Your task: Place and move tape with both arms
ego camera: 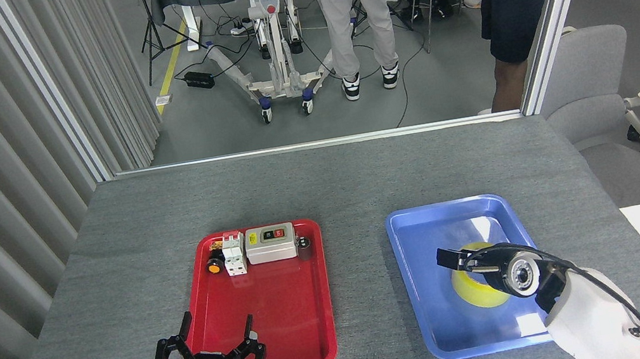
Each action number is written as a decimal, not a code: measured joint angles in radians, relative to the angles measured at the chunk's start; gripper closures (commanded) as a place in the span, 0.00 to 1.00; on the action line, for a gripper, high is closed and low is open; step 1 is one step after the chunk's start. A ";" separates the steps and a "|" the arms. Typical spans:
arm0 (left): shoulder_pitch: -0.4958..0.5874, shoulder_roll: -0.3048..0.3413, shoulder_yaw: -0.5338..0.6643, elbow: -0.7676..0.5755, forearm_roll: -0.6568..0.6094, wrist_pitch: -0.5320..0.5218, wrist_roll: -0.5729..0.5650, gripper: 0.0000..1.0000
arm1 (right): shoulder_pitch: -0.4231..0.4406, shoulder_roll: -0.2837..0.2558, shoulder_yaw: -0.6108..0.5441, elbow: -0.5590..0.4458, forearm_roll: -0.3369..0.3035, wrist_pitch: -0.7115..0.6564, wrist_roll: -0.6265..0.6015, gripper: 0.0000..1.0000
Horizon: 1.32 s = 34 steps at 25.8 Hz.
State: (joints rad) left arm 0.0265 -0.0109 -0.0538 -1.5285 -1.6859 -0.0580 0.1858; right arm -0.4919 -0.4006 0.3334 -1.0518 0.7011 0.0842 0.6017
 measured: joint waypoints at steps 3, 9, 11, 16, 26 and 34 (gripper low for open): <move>-0.004 0.000 0.000 0.003 0.000 0.002 0.000 0.00 | 0.052 -0.004 -0.107 -0.078 0.018 -0.089 -0.048 0.02; -0.008 0.000 0.000 0.009 0.002 0.004 0.000 0.00 | 0.195 0.036 -0.300 -0.241 0.312 -0.190 -0.340 0.01; -0.008 0.000 0.000 0.014 0.003 0.004 0.000 0.01 | 0.243 0.068 -0.330 -0.272 0.447 -0.197 -0.491 0.01; -0.008 0.000 0.001 0.021 0.003 0.004 0.000 0.00 | 0.363 0.127 -0.389 -0.341 0.633 -0.197 -0.726 0.01; -0.007 -0.001 0.002 0.024 0.004 0.005 0.000 0.01 | 0.600 0.180 -0.468 -0.567 0.698 -0.196 -0.702 0.00; -0.007 -0.004 0.006 0.026 0.010 0.007 0.000 0.00 | 0.634 0.213 -0.482 -0.574 0.699 -0.193 -0.675 0.00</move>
State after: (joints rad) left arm 0.0199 -0.0149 -0.0475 -1.5027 -1.6761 -0.0509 0.1854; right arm 0.1420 -0.1871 -0.1487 -1.6261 1.4005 -0.1086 -0.0732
